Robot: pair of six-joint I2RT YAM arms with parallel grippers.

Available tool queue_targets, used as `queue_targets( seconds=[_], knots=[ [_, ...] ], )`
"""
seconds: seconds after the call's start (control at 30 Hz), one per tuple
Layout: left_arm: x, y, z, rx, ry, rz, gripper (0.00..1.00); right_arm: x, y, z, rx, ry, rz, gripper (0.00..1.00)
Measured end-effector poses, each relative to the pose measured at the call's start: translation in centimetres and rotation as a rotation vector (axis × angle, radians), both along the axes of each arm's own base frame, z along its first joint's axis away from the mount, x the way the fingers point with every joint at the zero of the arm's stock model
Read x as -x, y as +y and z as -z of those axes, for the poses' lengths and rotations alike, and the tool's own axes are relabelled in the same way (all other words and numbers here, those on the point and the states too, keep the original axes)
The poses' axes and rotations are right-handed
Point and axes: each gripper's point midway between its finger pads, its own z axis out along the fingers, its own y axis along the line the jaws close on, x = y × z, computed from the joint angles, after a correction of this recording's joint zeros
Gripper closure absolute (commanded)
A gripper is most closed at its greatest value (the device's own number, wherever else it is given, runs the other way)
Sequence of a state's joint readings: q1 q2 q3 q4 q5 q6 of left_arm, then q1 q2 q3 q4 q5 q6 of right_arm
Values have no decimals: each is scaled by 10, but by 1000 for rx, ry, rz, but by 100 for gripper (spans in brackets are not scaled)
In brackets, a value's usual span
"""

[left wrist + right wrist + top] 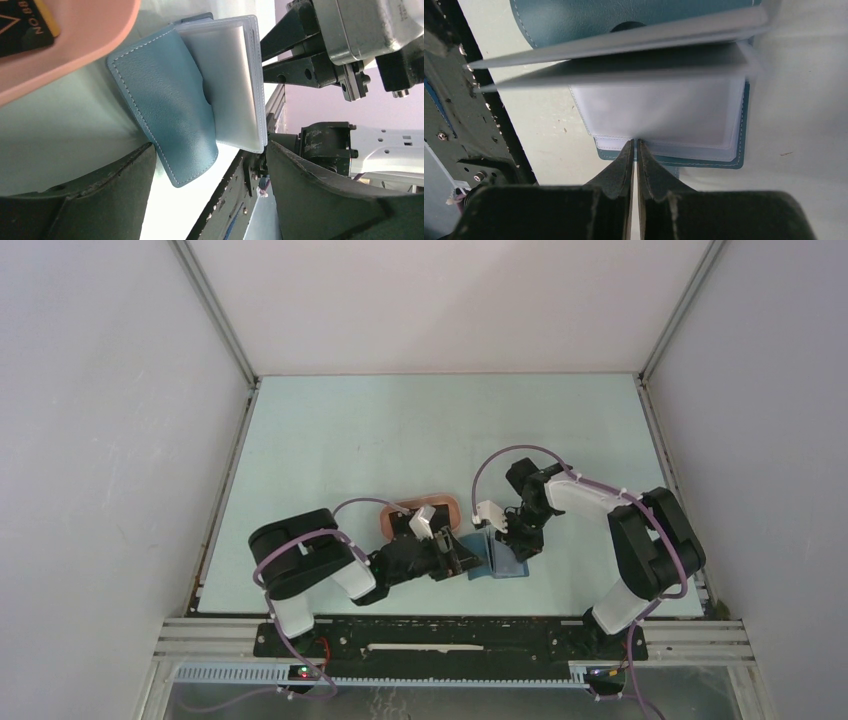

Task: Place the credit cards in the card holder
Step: Close the card holder at the center of the board.

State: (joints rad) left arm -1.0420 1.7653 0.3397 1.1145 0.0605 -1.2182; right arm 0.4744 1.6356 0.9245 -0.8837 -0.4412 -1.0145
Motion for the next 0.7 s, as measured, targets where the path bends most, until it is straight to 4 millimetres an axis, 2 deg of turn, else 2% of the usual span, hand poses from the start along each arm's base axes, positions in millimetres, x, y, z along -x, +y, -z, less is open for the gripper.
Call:
queue_targets(
  seconds=[0.17,0.4,0.6,0.7],
  knots=[
    [3,-5,-5,39,-19,32,14,0,0,0,3,5,4,89],
    [9,-15,-35,154,-81,97,14,0,0,0,6,13,9,89],
    [11,-16,-40,173,-91,110,15,0,0,0,10,19,15,88],
    [10,-16,-36,166,-83,107,19,0,1,0,16,30,34,87]
  ],
)
